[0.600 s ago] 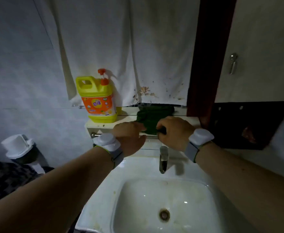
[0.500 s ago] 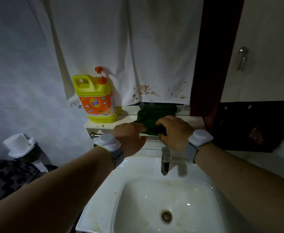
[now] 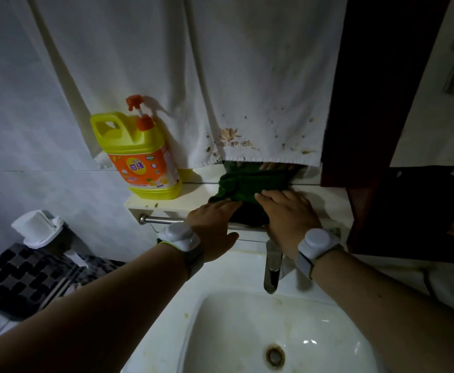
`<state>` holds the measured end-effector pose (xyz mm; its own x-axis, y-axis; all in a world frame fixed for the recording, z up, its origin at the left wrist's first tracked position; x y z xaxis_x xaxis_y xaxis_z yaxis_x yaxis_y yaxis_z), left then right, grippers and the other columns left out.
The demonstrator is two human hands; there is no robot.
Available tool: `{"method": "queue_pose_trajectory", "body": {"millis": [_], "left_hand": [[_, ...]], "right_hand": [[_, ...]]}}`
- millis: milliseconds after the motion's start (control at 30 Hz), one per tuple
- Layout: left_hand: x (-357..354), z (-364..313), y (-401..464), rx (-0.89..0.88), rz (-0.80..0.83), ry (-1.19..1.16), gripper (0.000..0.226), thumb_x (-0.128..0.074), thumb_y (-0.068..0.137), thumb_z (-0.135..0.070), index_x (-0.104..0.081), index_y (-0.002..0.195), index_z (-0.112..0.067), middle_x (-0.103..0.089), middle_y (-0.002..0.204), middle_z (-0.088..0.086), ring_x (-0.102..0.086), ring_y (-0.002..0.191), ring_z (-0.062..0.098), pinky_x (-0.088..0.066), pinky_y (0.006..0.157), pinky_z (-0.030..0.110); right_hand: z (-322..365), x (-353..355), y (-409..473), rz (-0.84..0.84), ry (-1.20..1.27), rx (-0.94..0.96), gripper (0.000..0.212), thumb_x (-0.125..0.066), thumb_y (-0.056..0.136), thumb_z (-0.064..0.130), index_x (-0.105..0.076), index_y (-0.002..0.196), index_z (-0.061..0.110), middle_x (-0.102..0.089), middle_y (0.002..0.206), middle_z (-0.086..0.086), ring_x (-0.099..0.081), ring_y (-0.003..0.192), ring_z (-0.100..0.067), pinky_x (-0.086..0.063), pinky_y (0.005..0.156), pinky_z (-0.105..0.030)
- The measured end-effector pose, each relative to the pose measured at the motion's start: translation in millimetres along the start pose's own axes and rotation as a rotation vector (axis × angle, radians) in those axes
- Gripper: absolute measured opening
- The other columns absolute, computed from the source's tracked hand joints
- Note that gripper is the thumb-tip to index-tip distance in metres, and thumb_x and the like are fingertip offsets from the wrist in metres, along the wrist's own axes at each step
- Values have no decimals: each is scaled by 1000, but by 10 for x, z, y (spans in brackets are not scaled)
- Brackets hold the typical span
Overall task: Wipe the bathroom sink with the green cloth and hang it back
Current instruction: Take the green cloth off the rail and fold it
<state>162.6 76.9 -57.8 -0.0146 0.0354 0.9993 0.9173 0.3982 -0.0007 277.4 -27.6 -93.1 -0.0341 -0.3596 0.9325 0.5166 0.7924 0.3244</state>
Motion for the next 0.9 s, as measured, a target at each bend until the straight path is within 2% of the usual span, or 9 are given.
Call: {"method": "queue_pose_trajectory", "body": {"millis": [100,200,267,367,533,667,800,900], "left_hand": [[-46,-1,56,16,-41,73,79,-62,83,-54,-23,151,-41,-34,154,-8,-36,138,26,-35,110,39],[-67,-18,114,32,-72,115,86,-66,79,-57,-22,150,-40,-38,147,-7,-40,130,27,-37,105,40],[-67,-31,134,31,-97,147,84,-66,78,-59,-25,149,-40,-41,141,-6,-43,124,26,-39,100,40],[-38,-39,145,36,-151,145,71,-65,78,-59,-36,139,-39,-46,127,-5,-47,114,26,-42,94,39],[30,-13,224,52,-279,105,43,-54,82,-63,-54,113,-33,-56,109,-5,-54,97,26,-44,80,36],[27,20,243,9,-286,47,37,-48,89,-55,-56,118,-34,-59,117,-10,-54,103,25,-44,84,37],[139,82,233,-20,-272,-56,22,-46,92,-48,-55,107,-35,-67,97,-10,-58,93,21,-40,82,34],[205,104,178,-79,-255,-54,20,-45,93,-44,-58,103,-33,-69,91,-8,-57,91,21,-36,82,34]], "right_hand": [[5,46,39,-56,106,9,57,-61,86,31,-48,141,31,-49,142,9,-42,127,-22,-30,110,-38],[-28,124,90,-133,223,-2,35,-59,87,29,-66,121,29,-63,119,9,-53,108,-22,-43,99,-36],[-18,135,108,-136,217,-1,25,-58,86,27,-69,108,27,-64,105,6,-54,98,-23,-47,90,-38],[27,152,99,-148,201,-7,13,-57,85,27,-66,94,25,-60,94,4,-52,90,-24,-47,81,-38],[80,178,79,-148,314,-42,15,-52,88,24,-63,97,24,-61,93,2,-54,91,-24,-48,78,-38],[134,200,83,-158,432,-95,14,-46,90,27,-60,94,27,-63,85,4,-58,80,-21,-46,63,-33],[151,203,99,-139,524,-192,16,-42,94,30,-57,95,24,-59,80,5,-54,71,-18,-39,60,-30],[221,245,100,-97,593,-228,16,-44,95,27,-59,97,23,-61,83,4,-55,74,-18,-42,62,-30]]}}
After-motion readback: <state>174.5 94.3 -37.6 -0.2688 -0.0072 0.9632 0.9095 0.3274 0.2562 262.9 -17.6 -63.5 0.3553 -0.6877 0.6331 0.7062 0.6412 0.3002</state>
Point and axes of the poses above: each hand's wrist, its own y-axis towards the middle knuckle, its own x-axis out of the back of the hand, z = x × y, the point moved 8 cm from there along y, towards the middle knuckle
